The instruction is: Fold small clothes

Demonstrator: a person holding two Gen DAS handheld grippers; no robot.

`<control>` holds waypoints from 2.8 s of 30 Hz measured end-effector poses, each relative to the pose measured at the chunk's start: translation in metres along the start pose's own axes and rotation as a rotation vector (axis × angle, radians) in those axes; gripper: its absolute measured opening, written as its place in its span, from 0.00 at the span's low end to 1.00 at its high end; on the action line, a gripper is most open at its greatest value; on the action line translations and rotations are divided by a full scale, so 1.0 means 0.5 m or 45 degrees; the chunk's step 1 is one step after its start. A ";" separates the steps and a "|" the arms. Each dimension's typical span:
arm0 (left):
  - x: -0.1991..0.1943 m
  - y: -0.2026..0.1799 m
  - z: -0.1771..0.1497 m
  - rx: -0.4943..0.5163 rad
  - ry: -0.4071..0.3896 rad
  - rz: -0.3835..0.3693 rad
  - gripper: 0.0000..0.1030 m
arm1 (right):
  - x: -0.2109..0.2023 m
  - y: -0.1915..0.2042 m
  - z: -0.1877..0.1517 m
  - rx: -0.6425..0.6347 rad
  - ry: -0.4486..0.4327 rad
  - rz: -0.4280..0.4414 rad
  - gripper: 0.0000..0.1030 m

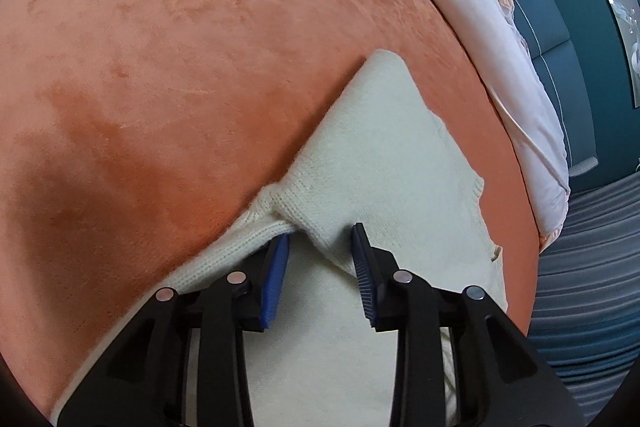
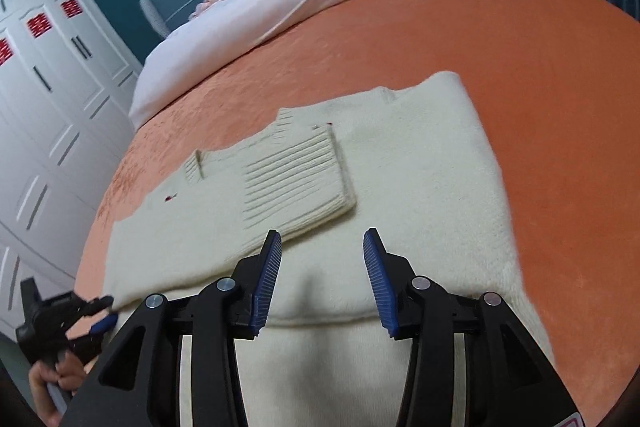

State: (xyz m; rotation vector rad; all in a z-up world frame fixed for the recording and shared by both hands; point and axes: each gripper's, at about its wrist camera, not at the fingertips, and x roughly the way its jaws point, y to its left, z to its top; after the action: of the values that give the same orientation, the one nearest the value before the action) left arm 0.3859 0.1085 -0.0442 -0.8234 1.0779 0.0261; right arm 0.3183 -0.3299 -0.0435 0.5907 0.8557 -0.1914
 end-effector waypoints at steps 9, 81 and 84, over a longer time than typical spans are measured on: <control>-0.037 -0.029 0.021 0.040 -0.076 -0.049 0.09 | -0.059 0.105 0.029 -0.103 -0.154 0.150 0.04; -0.434 0.312 -0.374 0.328 0.030 0.128 0.73 | -0.557 -0.274 -0.480 0.036 0.200 -0.019 0.54; -0.383 0.278 -0.355 0.397 0.025 0.165 0.85 | -0.526 -0.262 -0.463 0.046 0.201 -0.014 0.60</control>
State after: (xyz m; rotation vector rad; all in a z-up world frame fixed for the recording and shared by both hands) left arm 0.0982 0.1687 -0.0124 -0.4742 1.1185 -0.0405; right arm -0.0548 -0.3273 -0.0161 0.6412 1.0098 -0.1726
